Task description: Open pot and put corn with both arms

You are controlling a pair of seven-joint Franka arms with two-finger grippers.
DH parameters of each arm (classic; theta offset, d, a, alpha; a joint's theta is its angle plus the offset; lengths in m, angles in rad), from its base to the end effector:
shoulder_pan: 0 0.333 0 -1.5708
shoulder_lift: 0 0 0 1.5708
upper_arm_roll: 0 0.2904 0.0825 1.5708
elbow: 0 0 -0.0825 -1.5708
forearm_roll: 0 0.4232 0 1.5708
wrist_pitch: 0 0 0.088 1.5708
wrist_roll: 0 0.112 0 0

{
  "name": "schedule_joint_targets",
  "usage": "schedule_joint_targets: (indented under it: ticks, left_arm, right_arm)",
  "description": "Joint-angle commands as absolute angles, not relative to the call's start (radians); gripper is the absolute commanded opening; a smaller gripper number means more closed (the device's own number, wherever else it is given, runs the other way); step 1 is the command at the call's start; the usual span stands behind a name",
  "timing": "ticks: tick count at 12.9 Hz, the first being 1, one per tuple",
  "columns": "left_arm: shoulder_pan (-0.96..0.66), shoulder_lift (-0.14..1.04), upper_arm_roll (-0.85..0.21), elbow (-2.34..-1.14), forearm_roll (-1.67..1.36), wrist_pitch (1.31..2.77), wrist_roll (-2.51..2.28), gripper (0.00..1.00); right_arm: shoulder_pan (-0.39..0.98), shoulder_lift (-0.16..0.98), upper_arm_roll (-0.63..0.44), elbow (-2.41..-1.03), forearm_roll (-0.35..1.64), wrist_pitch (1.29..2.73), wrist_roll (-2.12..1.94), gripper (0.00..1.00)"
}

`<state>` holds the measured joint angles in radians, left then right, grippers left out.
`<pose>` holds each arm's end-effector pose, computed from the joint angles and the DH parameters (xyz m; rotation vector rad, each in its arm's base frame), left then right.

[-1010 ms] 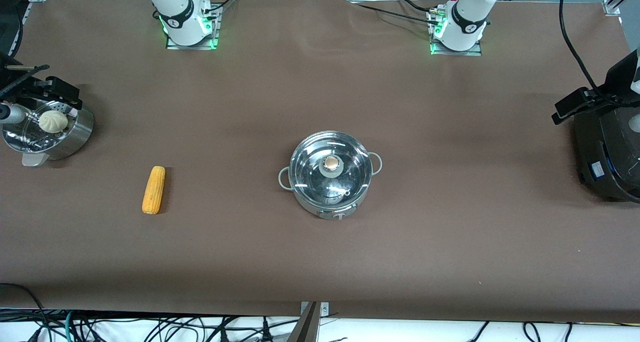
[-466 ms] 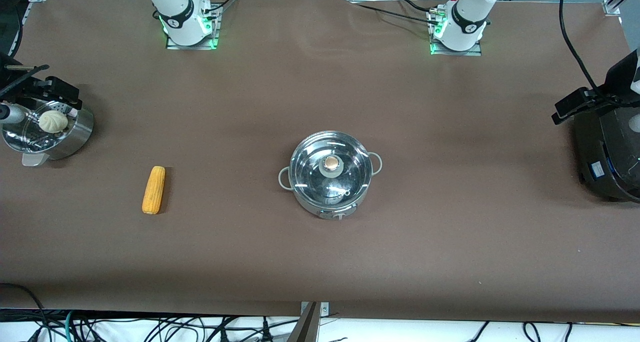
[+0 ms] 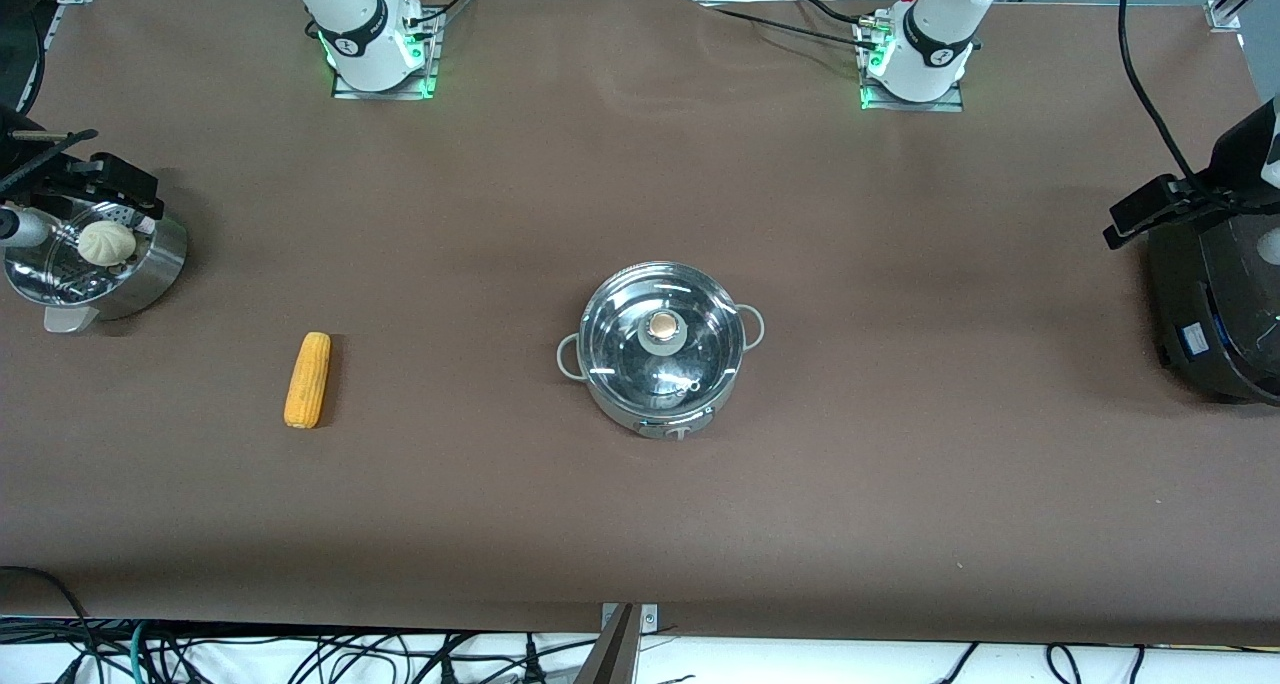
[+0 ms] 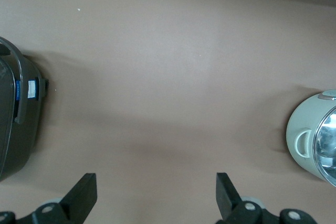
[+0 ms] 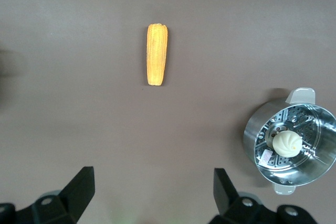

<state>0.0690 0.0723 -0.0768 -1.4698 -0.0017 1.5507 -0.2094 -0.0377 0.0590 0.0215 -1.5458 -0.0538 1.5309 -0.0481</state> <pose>0.6128 -0.0034 0.6002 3.1175 0.3156 0.0125 0.6045 -0.0163 0.5681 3.0889 0.0490 -0.1167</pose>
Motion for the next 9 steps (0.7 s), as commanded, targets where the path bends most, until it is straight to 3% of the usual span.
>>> schedule_joint_targets:
  ticks: [1,9]
  left_arm:
    - [0.074,0.072,-0.081,-1.454,-0.005,1.531,-0.199,1.0]
    - [0.074,0.072,-0.081,-1.454,-0.005,1.531,-0.199,1.0]
  right_arm:
    - [-0.052,0.067,0.026,-1.523,-0.035,1.523,-0.055,1.0]
    - [-0.066,0.08,0.026,-1.523,-0.015,1.528,-0.054,1.0]
